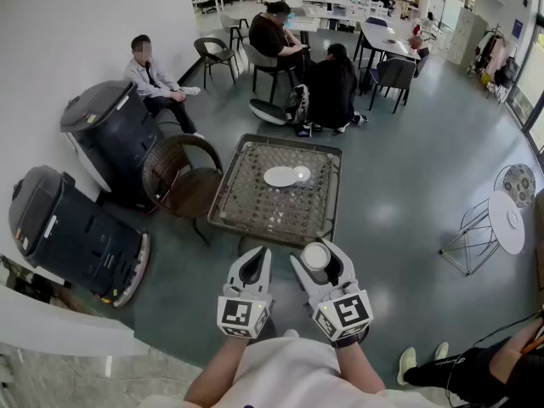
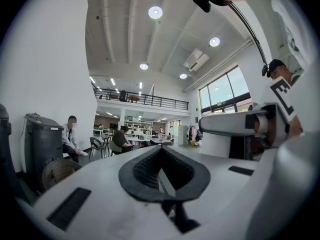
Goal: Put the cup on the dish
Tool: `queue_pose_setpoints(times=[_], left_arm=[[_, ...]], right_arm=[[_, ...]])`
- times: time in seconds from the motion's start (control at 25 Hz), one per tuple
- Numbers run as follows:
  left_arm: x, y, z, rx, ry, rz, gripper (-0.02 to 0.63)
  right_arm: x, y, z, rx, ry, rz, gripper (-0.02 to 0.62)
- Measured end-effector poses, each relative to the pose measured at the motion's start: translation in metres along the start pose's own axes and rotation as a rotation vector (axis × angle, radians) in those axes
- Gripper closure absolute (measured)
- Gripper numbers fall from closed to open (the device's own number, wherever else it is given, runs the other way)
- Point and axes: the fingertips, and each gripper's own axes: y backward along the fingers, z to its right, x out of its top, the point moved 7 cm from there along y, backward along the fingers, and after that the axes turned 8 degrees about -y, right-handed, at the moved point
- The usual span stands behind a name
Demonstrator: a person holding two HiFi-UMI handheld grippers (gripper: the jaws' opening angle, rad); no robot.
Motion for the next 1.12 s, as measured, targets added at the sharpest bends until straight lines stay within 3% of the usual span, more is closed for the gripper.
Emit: queue_pose_setpoints(times=[0.2, 0.44, 0.68, 0.92, 1.12], left_arm=[[-0.004, 0.014, 0.028, -0.049, -0.005, -0.013, 0.603], [-0.014, 0.014, 0.016, -0.027, 0.017, -0.046, 0.603], [-0.04, -0.014, 0.005, -0.09, 0.045, -0.083, 0.603], [-0.036, -0.058, -0.04, -0.087, 0.031, -0.048, 0.603], [-0.041, -0.098, -0.12, -0.009, 0.057, -0.033, 0.603]], right_arm=[[0.0, 0.013, 0.009, -0.039, -0.019, -0.002, 0.339], [-0.025, 0.002, 0.004, -0.01, -0.089, -0.065, 0.339], [-0.043, -0.023, 0.011, -0.019, -0.092, -0.095, 0.339], [-0.022, -0.069, 0.043, -0.091, -0.08, -0.062, 0.339], [-0.015, -0.144, 0.049, -0.078, -0.047, -0.069, 0.339]])
